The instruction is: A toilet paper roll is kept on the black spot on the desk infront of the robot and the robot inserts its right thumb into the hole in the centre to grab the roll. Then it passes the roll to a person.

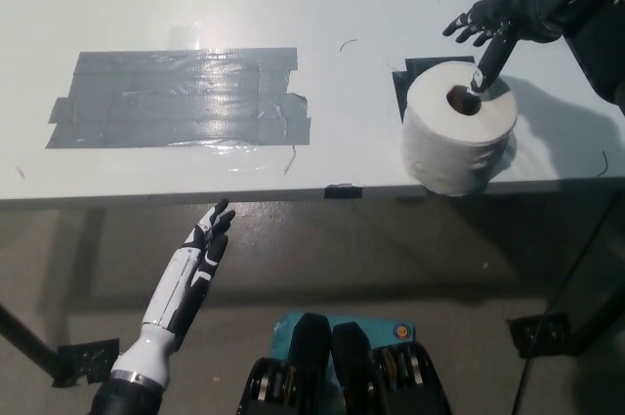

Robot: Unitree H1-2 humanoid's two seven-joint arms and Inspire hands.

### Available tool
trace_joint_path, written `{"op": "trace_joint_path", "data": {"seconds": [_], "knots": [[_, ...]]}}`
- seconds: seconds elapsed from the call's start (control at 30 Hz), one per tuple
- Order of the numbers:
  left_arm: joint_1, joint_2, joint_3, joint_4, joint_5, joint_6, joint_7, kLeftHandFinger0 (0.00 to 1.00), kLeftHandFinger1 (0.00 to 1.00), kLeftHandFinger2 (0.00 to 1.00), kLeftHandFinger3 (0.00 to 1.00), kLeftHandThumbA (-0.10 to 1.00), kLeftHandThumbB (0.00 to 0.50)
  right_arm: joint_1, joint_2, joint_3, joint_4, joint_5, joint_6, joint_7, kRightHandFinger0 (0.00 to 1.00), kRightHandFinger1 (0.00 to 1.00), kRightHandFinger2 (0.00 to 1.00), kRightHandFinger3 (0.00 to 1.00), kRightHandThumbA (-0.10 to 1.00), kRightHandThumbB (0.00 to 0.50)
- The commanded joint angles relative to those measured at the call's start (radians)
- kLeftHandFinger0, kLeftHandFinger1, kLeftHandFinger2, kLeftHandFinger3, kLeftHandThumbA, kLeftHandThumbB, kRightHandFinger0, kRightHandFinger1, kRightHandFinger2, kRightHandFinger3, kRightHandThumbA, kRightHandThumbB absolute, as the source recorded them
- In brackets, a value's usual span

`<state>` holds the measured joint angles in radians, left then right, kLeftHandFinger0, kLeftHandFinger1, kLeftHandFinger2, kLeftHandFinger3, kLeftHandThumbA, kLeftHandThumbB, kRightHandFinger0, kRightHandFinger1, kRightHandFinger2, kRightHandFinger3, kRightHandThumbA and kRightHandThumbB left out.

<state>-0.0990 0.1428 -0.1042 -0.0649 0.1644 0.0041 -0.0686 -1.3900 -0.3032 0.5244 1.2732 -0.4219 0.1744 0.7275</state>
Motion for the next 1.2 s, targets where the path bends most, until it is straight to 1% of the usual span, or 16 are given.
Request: {"op": "trace_joint_path", "data": {"seconds": [0.0,0.47,0.63,0.7,0.73,0.77,0.8,0.83,0.87,0.9,0.93,0.97,1.0,1.03,1.1,1.17], "knots": [[-0.029,0.008,0.005,-0.022,0.000,-0.002,-0.010,1.00,1.00,1.00,1.00,1.00,0.095,-0.031,0.009,-0.005,-0.004,-0.007,-0.034,-0.003,1.00,1.00,1.00,1.00,1.00,0.422],[-0.034,0.005,0.007,-0.013,-0.021,-0.016,-0.014,1.00,1.00,1.00,1.00,1.00,0.104,0.014,0.040,-0.010,0.014,-0.017,-0.068,-0.056,1.00,1.00,1.00,1.00,1.00,0.363],[-0.039,0.006,0.005,-0.010,-0.018,-0.019,-0.014,1.00,1.00,1.00,1.00,1.00,0.097,0.029,0.062,0.026,0.037,-0.064,-0.074,-0.159,1.00,1.00,1.00,1.00,0.96,0.372],[-0.039,0.004,0.006,-0.012,-0.018,-0.011,-0.016,1.00,1.00,1.00,1.00,1.00,0.099,0.043,0.070,0.009,0.043,-0.056,-0.042,-0.222,1.00,1.00,1.00,1.00,0.64,0.282],[-0.039,0.003,0.006,-0.012,-0.018,-0.010,-0.016,1.00,1.00,1.00,1.00,1.00,0.099,0.045,0.072,0.007,0.045,-0.057,-0.039,-0.231,1.00,1.00,1.00,1.00,0.64,0.282],[-0.038,0.003,0.006,-0.014,-0.019,-0.008,-0.018,1.00,1.00,1.00,1.00,1.00,0.100,0.059,0.072,0.008,0.048,-0.063,-0.046,-0.270,0.73,0.69,0.81,1.00,0.35,0.245],[-0.041,0.003,0.005,-0.014,-0.019,-0.007,-0.019,1.00,1.00,1.00,1.00,1.00,0.099,0.074,0.070,0.016,0.047,-0.076,-0.060,-0.312,0.44,0.51,0.67,1.00,-0.01,0.217],[-0.042,0.004,0.004,-0.016,-0.017,-0.005,-0.020,1.00,1.00,1.00,1.00,1.00,0.096,0.108,0.065,0.027,0.038,-0.097,-0.072,-0.392,0.60,0.77,0.82,0.94,-0.10,0.193],[-0.042,0.004,0.004,-0.017,-0.016,-0.005,-0.021,1.00,1.00,1.00,1.00,1.00,0.095,0.115,0.064,0.027,0.036,-0.099,-0.073,-0.410,0.64,0.79,0.81,0.91,-0.10,0.184],[-0.042,0.005,0.004,-0.018,-0.018,-0.004,-0.022,1.00,1.00,1.00,1.00,1.00,0.096,0.129,0.060,0.018,0.033,-0.090,-0.085,-0.428,0.48,0.60,0.64,0.71,-0.10,0.155],[-0.042,0.005,0.004,-0.019,-0.017,-0.004,-0.022,1.00,1.00,1.00,1.00,1.00,0.097,0.143,0.055,0.005,0.035,-0.078,-0.085,-0.442,0.74,0.85,0.84,0.71,-0.10,0.150],[-0.046,0.007,0.006,-0.020,-0.019,-0.002,-0.024,1.00,1.00,1.00,1.00,1.00,0.099,0.144,0.054,-0.002,0.038,-0.071,-0.086,-0.449,0.91,1.00,0.95,0.66,-0.10,0.157],[-0.052,0.010,0.010,-0.020,-0.024,0.001,-0.026,1.00,1.00,1.00,1.00,1.00,0.098,0.150,0.047,-0.020,0.041,-0.054,-0.094,-0.461,0.75,0.80,0.77,0.51,-0.10,0.194],[-0.053,0.009,0.011,-0.020,-0.027,0.003,-0.028,1.00,1.00,1.00,1.00,1.00,0.096,0.157,0.040,-0.031,0.038,-0.045,-0.098,-0.470,0.61,0.68,0.67,0.54,-0.10,0.179],[-0.053,0.008,0.011,-0.016,-0.030,-0.002,-0.029,1.00,1.00,1.00,1.00,1.00,0.088,0.176,0.028,-0.067,0.036,-0.016,-0.102,-0.489,0.10,0.27,0.36,0.31,-0.10,0.173],[-0.054,0.009,0.011,-0.014,-0.030,-0.005,-0.028,1.00,1.00,1.00,1.00,1.00,0.087,0.184,0.024,-0.087,0.036,-0.003,-0.104,-0.494,0.01,0.26,0.48,0.34,-0.10,0.156]]}}
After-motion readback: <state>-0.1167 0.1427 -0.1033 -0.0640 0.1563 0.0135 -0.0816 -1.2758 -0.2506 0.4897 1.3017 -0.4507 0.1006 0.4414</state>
